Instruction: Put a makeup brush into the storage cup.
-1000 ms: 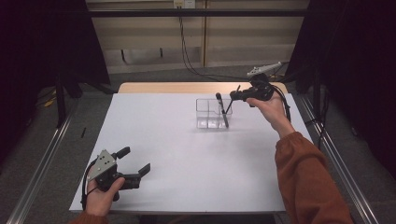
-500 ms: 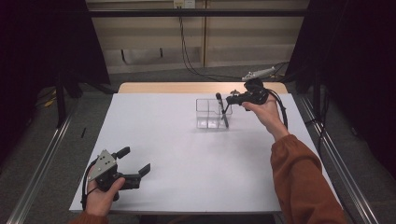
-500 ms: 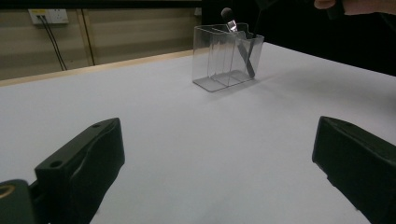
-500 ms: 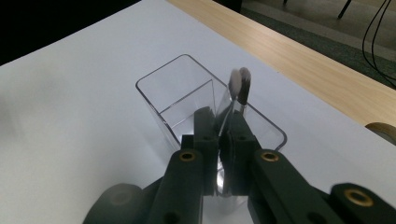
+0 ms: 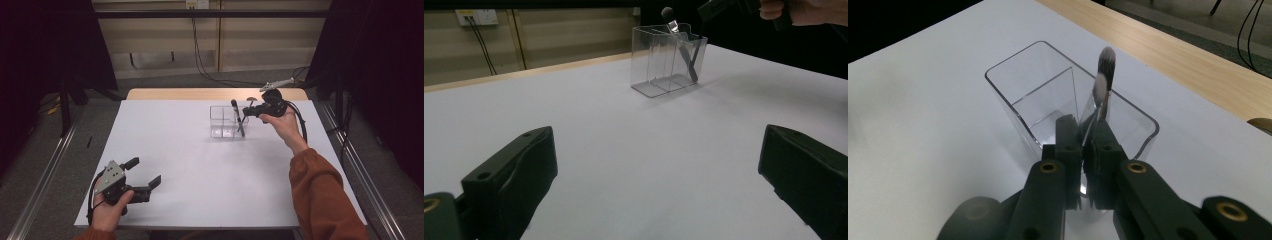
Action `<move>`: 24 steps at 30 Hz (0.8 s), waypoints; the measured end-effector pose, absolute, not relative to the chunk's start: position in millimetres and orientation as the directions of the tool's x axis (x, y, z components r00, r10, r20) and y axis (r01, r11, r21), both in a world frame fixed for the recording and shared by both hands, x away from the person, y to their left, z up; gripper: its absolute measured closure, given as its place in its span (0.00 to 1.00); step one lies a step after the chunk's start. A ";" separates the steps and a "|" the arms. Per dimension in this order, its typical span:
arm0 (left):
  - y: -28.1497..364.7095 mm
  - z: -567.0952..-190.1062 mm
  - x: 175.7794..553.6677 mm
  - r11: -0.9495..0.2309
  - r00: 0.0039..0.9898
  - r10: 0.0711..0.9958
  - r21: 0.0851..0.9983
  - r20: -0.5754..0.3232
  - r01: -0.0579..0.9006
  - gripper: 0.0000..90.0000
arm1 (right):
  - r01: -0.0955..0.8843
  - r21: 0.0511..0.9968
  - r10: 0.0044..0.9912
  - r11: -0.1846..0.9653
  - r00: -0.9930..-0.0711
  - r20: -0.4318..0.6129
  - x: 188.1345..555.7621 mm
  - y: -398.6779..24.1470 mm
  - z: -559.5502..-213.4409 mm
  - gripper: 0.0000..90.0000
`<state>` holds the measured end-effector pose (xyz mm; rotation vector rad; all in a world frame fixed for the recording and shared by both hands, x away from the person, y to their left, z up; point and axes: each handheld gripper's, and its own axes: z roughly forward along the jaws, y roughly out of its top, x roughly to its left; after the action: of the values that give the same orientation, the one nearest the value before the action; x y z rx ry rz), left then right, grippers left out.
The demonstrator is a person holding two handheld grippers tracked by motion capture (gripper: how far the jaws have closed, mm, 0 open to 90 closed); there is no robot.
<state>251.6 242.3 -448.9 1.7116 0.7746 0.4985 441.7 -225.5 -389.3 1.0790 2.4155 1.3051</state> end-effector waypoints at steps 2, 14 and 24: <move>242.1 -449.0 251.5 -0.145 0.693 0.718 0.960 -0.065 0.241 0.03 | 0.510 0.788 0.678 0.345 -0.716 0.166 441.6 -225.6 -391.4 0.96; 243.3 -449.3 252.1 -0.153 0.690 0.721 0.958 -0.059 0.242 0.03 | 0.516 0.796 0.684 0.317 -0.706 0.185 440.3 -228.4 -398.5 0.96; 242.7 -449.2 251.8 -0.157 0.696 0.716 0.959 -0.056 0.238 0.03 | 0.524 0.800 0.692 0.294 -0.694 0.200 438.7 -231.3 -405.5 0.92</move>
<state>251.8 242.7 -449.2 1.7199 0.7698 0.5020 438.7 -231.3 -405.5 1.1295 2.3732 1.3558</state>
